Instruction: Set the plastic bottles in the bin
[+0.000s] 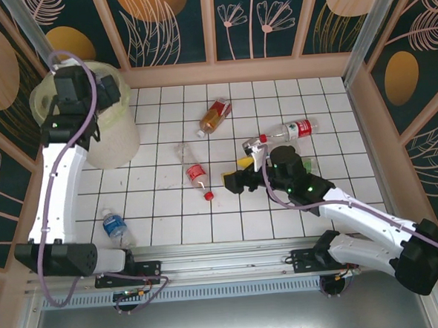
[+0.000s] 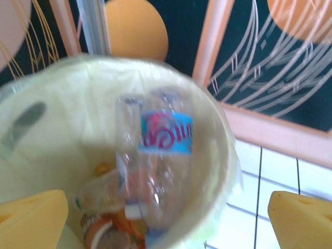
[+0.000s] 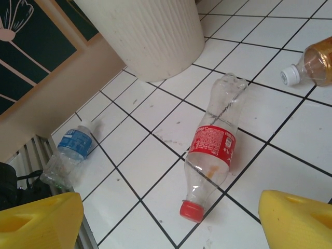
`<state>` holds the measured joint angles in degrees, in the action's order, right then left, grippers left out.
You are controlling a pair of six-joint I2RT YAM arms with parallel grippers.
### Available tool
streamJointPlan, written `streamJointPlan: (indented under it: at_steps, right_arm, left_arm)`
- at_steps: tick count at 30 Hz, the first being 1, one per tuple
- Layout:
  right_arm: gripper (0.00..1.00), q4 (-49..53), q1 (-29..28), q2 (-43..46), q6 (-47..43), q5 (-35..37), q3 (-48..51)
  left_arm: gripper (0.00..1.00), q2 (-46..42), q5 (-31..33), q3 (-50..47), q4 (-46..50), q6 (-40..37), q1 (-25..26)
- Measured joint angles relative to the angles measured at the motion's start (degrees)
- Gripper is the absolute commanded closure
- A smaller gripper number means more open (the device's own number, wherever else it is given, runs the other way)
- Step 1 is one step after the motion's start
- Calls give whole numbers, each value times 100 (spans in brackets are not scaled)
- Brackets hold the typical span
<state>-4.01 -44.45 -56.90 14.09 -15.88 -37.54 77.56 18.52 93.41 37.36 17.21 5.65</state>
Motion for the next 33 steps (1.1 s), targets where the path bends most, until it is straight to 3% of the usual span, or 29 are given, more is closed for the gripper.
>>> streamJointPlan:
  at_steps: [6, 15, 22, 33]
  right_arm:
    - [12, 0, 0, 28, 0, 0, 7]
    - [12, 179, 0, 31, 46, 254, 96]
    - [12, 214, 0, 39, 157, 514, 96]
    - [12, 125, 0, -321, 280, 579, 170]
  left_arm:
    - [3, -1058, 232, -1082, 389, 463, 385]
    - [3, -1993, 33, -2940, 1032, 1296, 479]
    - [1, -2092, -199, -4367, 1287, 1941, 483]
    - [1, -1314, -181, -4951, 1298, 2754, 483]
